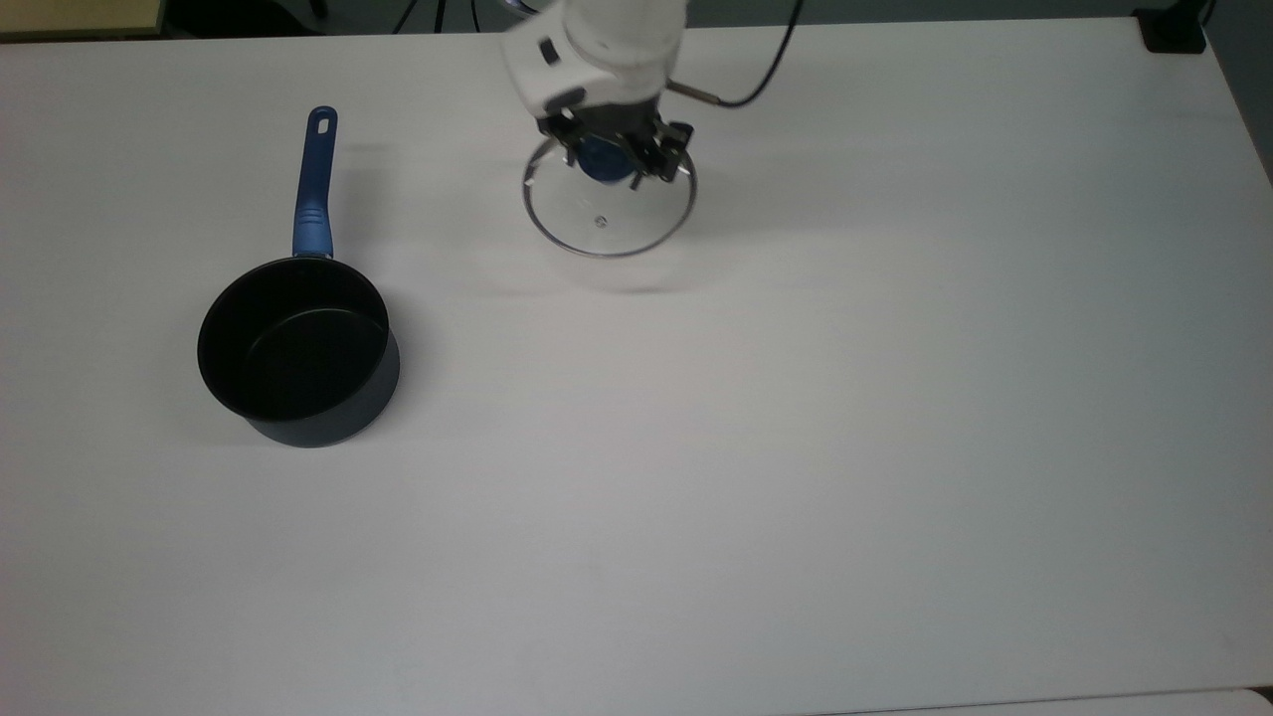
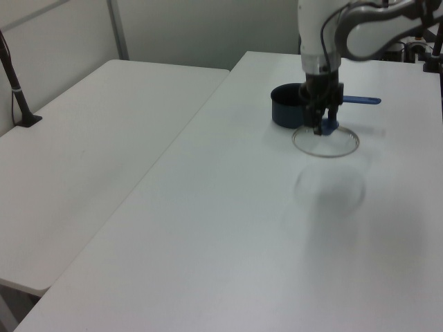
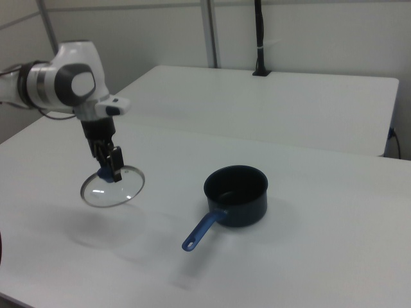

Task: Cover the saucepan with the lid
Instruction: 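Lift the glass lid and carry it over the black saucepan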

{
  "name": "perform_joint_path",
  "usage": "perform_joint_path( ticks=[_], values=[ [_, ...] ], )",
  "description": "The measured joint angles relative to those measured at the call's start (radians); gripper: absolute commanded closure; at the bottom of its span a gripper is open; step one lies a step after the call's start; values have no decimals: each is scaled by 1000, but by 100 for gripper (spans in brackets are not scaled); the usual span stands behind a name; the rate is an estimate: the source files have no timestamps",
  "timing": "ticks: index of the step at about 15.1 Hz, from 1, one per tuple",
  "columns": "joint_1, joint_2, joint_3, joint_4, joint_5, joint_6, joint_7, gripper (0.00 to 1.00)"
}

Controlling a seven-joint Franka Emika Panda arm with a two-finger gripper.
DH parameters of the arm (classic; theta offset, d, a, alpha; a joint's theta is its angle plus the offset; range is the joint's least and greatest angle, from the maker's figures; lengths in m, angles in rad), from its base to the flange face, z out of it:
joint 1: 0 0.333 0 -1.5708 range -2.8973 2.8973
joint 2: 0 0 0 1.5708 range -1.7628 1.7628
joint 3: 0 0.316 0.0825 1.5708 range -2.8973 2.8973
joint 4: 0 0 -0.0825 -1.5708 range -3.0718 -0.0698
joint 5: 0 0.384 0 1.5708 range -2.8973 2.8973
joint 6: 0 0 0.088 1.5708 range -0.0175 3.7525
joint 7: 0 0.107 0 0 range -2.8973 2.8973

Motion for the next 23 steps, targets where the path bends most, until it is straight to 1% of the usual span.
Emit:
perform_joint_path(
  ticks=[3, 8, 10, 13, 15, 17, 18, 20, 23],
  values=[
    [-13, -11, -43, 85, -12, -78, -36, 59],
    [-16, 3, -84, 123, -26, -82, -40, 59],
    [-16, 21, -117, 151, -28, -82, -40, 59],
    [-19, 77, -191, 233, -29, -82, -71, 59],
    [-27, 127, -216, 275, -29, -82, -76, 59],
    [-37, 190, -252, 332, -29, -81, -76, 59],
    [-42, 228, -278, 375, -29, -81, -77, 59],
    [-54, 267, -297, 420, -29, -81, -78, 59],
    [-79, 304, -299, 464, -29, -81, -79, 59]
  ],
)
